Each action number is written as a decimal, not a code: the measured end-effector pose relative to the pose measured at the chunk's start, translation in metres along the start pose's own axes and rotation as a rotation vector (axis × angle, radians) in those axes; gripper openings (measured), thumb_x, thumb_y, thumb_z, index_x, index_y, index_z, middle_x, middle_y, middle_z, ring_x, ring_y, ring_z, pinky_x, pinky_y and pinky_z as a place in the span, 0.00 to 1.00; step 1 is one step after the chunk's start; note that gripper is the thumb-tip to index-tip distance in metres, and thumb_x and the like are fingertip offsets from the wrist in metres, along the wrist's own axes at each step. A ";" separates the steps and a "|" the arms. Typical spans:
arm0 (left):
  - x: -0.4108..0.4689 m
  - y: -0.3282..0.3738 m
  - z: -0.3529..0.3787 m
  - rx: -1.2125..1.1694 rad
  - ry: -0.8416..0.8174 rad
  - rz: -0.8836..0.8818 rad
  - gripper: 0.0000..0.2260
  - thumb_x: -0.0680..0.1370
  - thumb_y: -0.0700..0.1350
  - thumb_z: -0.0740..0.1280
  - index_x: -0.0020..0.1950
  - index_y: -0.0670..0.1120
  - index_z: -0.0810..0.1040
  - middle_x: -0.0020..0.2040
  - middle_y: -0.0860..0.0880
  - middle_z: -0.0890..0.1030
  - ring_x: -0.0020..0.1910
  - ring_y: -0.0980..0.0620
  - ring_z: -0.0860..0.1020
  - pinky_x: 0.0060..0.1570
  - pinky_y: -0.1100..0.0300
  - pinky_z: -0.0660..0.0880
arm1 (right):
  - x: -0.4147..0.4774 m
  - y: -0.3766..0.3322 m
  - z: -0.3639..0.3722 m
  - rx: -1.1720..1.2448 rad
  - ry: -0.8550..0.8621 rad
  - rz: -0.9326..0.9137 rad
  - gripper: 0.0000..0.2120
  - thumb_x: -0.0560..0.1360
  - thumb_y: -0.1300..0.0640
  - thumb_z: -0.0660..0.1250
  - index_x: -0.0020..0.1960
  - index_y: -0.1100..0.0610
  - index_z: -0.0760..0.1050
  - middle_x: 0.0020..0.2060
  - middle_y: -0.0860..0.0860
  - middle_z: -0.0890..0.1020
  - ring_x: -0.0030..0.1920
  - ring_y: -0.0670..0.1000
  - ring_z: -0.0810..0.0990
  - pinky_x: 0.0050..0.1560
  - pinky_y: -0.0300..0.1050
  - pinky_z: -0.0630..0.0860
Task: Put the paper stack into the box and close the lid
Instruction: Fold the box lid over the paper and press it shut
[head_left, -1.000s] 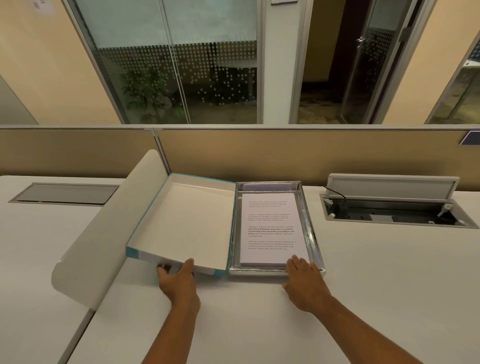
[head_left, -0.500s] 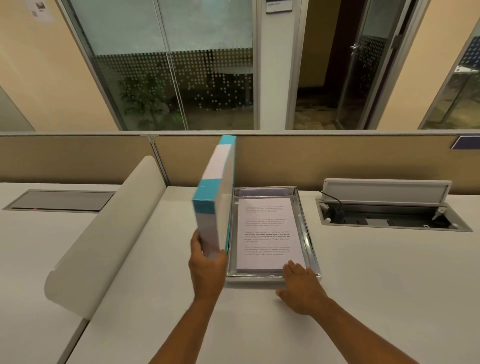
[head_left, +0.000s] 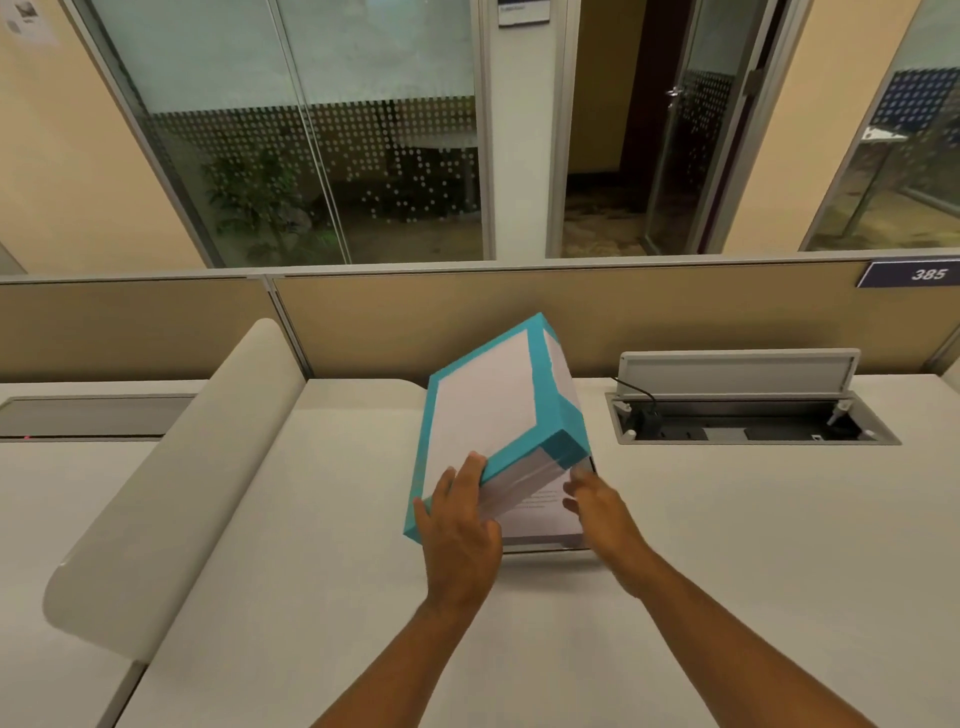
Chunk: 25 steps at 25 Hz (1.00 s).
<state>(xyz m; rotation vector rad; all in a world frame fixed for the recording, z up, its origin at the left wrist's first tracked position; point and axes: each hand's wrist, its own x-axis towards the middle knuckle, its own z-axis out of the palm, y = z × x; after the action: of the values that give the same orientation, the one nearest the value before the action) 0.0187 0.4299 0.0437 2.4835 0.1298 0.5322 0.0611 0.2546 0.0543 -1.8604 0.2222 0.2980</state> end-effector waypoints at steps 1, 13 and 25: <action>0.000 0.000 0.003 0.039 -0.023 0.007 0.33 0.74 0.42 0.80 0.77 0.49 0.72 0.68 0.46 0.81 0.69 0.43 0.80 0.70 0.31 0.75 | 0.000 -0.006 -0.004 0.187 0.043 0.007 0.23 0.86 0.38 0.50 0.74 0.45 0.70 0.71 0.55 0.79 0.66 0.55 0.82 0.65 0.55 0.78; 0.002 0.001 0.029 0.306 -0.384 0.073 0.39 0.81 0.38 0.70 0.86 0.59 0.54 0.87 0.56 0.57 0.87 0.43 0.53 0.80 0.26 0.50 | 0.013 -0.007 -0.033 0.231 0.359 0.018 0.16 0.79 0.42 0.70 0.61 0.50 0.75 0.48 0.50 0.81 0.46 0.54 0.84 0.27 0.41 0.83; 0.019 -0.048 -0.006 -0.178 -0.239 -0.488 0.20 0.86 0.57 0.59 0.67 0.42 0.75 0.61 0.41 0.82 0.58 0.40 0.82 0.55 0.47 0.82 | 0.026 0.047 -0.038 -0.224 0.263 0.169 0.14 0.85 0.43 0.57 0.51 0.52 0.74 0.41 0.50 0.81 0.38 0.52 0.82 0.40 0.47 0.86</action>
<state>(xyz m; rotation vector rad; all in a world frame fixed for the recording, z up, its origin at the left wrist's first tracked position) 0.0349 0.4757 0.0272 2.2096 0.5499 0.0385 0.0747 0.2042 0.0143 -2.1061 0.5471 0.1990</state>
